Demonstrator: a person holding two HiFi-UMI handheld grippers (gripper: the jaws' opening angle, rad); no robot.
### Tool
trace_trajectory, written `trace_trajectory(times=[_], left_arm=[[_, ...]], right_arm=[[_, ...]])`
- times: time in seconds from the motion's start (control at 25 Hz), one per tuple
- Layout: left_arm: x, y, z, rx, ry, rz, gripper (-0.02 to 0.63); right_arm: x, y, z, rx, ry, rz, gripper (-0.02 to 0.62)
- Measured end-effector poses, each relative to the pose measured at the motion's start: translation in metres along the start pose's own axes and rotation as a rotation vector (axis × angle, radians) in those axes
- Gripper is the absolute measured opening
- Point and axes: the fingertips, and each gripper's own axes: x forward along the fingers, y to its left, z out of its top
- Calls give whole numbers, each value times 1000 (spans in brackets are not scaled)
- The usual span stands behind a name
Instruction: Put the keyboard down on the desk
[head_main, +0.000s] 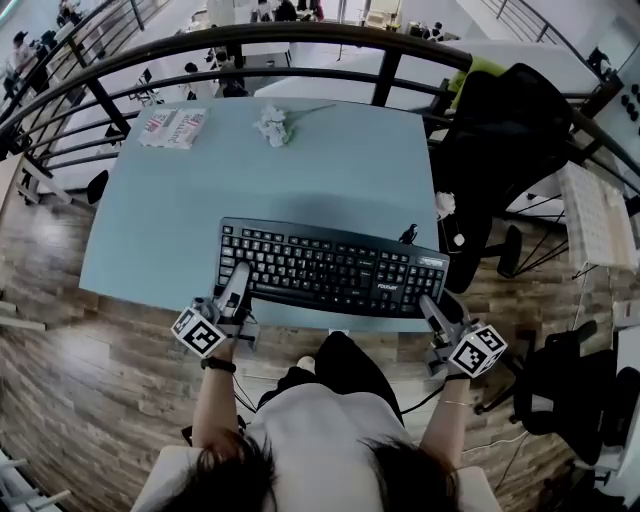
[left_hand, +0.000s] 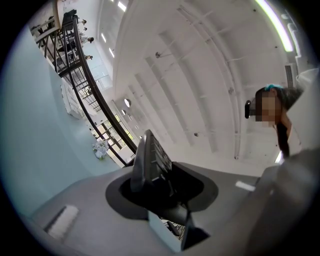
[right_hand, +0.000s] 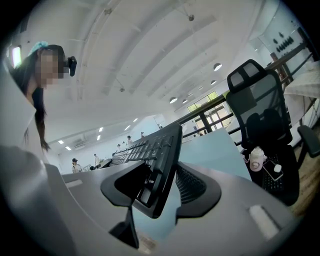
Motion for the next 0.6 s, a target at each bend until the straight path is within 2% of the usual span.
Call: trace_trajectory(times=[0.32,0.6], left_arm=[[100,26,8,12,-19,12,155],[145,37,-5,-3,-36,57,156]], right_arm=[[59,-68,63,-8,-1,17,170],[87,-113,97,-9,36,46,170]])
